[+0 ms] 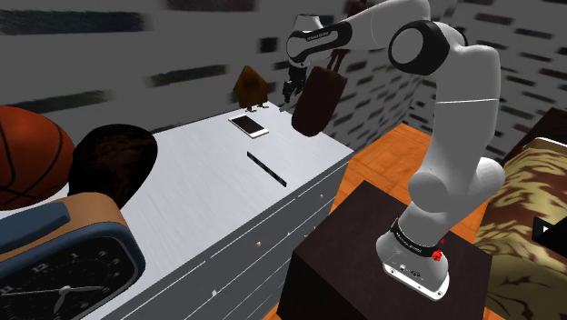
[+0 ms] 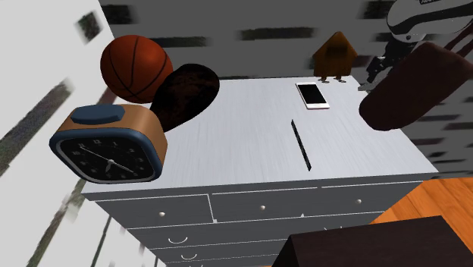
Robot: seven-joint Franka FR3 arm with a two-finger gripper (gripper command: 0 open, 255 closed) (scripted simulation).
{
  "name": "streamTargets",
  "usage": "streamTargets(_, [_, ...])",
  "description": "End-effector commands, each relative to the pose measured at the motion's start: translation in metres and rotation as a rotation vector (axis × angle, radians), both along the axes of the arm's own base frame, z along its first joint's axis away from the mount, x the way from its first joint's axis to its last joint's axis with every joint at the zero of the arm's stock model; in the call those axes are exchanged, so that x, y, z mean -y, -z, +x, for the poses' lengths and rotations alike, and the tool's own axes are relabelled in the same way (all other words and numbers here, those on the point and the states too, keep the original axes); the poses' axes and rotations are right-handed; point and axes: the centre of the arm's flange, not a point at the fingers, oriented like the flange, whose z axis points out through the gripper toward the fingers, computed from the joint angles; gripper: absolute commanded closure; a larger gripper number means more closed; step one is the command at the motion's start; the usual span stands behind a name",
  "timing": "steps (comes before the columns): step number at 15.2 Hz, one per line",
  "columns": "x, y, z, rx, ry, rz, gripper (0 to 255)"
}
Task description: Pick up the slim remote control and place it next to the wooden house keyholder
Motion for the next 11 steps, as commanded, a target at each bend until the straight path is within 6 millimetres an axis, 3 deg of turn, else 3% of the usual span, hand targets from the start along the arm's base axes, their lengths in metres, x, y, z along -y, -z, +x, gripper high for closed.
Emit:
streamTargets(1, [0.009, 0.049, 0.000, -0.078, 0.005, 0.023, 0])
streamTargets(2, [0.014, 0.050, -0.003, -0.078, 0.006, 0.024, 0])
streamTargets(4, [-0.007, 0.051, -0.016, -0.077, 0.006, 0.024, 0])
streamTargets(8, [-0.008, 0.001, -0.017, -0.077, 0.006, 0.024, 0])
streamTargets(11, [-0.008, 0.001, -0.017, -0.077, 0.006, 0.024, 0])
